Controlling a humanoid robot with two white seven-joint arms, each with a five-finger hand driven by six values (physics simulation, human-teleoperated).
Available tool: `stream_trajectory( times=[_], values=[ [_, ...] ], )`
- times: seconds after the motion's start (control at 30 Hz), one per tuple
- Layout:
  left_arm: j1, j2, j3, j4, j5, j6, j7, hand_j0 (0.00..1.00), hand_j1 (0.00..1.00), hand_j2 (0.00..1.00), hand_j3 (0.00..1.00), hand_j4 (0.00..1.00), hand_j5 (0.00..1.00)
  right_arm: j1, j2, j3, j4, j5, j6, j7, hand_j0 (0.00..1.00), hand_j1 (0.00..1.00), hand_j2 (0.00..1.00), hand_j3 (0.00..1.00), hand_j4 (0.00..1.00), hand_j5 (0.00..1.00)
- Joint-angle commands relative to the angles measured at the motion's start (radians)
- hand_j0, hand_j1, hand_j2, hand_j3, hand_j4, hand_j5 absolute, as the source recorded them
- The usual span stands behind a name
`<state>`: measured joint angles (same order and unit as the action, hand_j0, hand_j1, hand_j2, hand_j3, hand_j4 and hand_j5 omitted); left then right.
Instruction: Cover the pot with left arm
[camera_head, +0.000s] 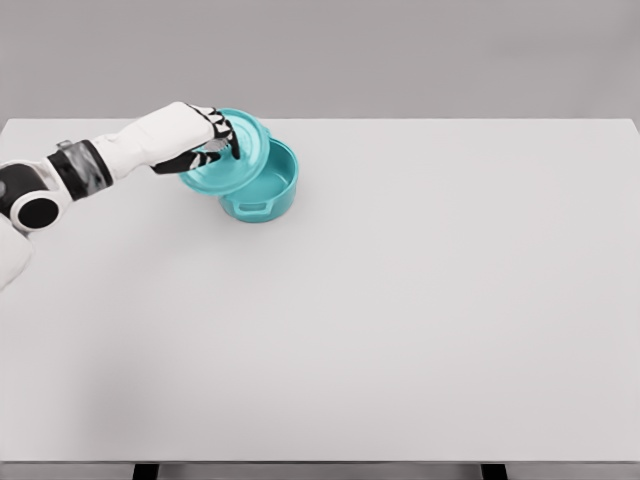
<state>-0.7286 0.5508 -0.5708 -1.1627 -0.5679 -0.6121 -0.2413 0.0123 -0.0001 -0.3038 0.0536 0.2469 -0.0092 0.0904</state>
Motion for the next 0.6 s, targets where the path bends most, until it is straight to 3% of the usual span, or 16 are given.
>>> stream_trajectory(
  times=[0.0, 0.33, 0.57],
  values=[
    [-0.002, -0.006, -0.02, 0.008, 0.006, 0.001, 0.0, 0.46, 0.46, 0.46, 0.46, 0.46, 0.46, 0.0, 0.0, 0.0, 0.002, 0.0, 0.0, 0.0, 1.0, 1.0, 1.0, 1.0, 1.0, 1.0],
    [-0.014, -0.054, -0.029, 0.028, -0.003, 0.001, 0.0, 0.46, 0.46, 0.46, 0.46, 0.46, 0.46, 0.0, 0.0, 0.0, 0.0, 0.0, 0.0, 0.0, 1.0, 1.0, 1.0, 1.0, 1.0, 1.0],
    [-0.04, -0.088, -0.049, 0.084, -0.01, 0.001, 0.0, 0.47, 0.47, 0.47, 0.47, 0.47, 0.47, 0.0, 0.0, 0.0, 0.0, 0.0, 0.0, 0.0, 1.0, 1.0, 1.0, 1.0, 1.0, 1.0]
  ],
)
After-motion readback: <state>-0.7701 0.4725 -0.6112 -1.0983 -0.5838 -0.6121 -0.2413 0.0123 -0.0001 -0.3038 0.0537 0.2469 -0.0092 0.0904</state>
